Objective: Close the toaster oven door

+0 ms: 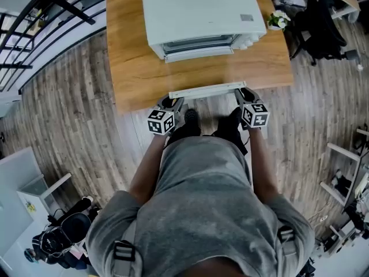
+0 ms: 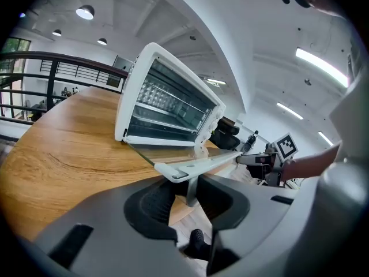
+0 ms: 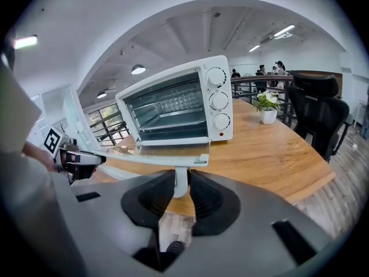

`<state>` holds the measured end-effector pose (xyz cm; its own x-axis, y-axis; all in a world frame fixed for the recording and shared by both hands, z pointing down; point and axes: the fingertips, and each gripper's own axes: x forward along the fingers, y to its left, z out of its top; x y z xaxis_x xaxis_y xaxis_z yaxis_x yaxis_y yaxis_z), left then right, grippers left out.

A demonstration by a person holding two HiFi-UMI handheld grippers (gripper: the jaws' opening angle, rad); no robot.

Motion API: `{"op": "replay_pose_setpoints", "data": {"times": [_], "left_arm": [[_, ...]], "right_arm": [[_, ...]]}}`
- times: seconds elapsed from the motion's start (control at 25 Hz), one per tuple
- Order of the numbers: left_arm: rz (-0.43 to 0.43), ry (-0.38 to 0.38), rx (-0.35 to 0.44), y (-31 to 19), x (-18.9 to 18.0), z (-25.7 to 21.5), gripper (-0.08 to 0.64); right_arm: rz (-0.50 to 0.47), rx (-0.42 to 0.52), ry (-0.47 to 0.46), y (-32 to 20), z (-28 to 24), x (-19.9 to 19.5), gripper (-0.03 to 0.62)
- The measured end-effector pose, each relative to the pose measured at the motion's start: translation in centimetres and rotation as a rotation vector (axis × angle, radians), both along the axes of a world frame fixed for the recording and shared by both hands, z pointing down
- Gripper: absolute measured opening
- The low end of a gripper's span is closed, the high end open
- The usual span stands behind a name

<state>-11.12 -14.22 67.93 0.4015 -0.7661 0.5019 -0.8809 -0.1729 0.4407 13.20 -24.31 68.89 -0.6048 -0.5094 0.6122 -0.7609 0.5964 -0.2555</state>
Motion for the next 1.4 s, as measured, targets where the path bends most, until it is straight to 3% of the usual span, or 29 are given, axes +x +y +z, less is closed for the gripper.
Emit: {"op": "replay_pose_setpoints", "data": {"times": [0.28, 0.72, 1.4], "left_arm": [[0.023, 0.024, 0.002, -0.2, -0.2, -0.9, 0.126], [0.023, 0.074, 0.086, -2.0, -1.1, -4.7, 0.133], [-0.071, 0.086, 0.102, -3.4, -1.9, -6.8, 0.133]], "right_arm": [[0.06, -0.001, -0.047, -0.3, -0.8, -0.1, 0.092], [0.131, -0.037, -0.239, -2.3, -4.0, -0.9, 0.11], [0.109, -0.063, -0.247, -3.8, -6.0, -1.4, 0.115]]}}
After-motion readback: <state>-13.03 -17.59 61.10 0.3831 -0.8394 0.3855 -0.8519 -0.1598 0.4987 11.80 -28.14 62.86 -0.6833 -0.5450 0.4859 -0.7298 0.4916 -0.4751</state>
